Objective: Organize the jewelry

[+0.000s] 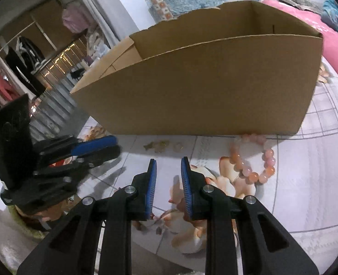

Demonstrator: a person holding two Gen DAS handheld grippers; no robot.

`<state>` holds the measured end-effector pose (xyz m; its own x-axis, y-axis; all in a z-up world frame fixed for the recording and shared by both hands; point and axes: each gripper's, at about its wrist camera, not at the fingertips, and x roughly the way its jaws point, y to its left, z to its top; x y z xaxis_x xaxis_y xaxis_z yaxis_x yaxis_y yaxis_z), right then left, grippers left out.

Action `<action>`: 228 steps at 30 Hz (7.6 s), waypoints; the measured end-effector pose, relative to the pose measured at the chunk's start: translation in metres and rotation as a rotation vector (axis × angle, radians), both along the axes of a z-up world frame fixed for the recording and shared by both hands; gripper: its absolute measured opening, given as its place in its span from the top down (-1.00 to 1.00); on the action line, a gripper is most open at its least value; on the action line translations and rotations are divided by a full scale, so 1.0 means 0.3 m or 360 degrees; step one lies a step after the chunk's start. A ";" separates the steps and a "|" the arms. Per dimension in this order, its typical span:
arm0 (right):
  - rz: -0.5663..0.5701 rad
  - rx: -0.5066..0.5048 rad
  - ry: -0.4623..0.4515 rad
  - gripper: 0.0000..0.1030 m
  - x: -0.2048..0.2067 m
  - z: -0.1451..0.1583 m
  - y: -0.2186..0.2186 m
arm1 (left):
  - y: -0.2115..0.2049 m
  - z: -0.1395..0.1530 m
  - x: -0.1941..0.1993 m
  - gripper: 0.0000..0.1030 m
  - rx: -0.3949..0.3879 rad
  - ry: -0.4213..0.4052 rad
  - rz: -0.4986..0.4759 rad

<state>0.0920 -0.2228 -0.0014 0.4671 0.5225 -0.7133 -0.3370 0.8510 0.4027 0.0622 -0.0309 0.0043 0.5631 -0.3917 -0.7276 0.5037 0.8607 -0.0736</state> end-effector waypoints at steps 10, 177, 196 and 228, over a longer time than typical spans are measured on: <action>-0.0010 0.0011 0.0013 0.57 0.042 -0.023 0.006 | -0.079 -0.064 0.048 0.70 0.0129 0.0003 -0.0057; 0.0280 -0.0359 -0.0351 0.76 -0.062 0.092 0.078 | 0.038 0.058 -0.070 0.87 0.0058 -0.0084 -0.0038; 0.0367 -0.0216 -0.0023 0.76 0.411 0.355 0.052 | -0.044 0.309 0.372 0.87 -0.0116 0.0237 -0.0137; 0.0291 -0.0261 0.0091 0.31 0.493 0.283 0.004 | 0.002 0.244 0.487 0.67 -0.0156 0.0367 0.0056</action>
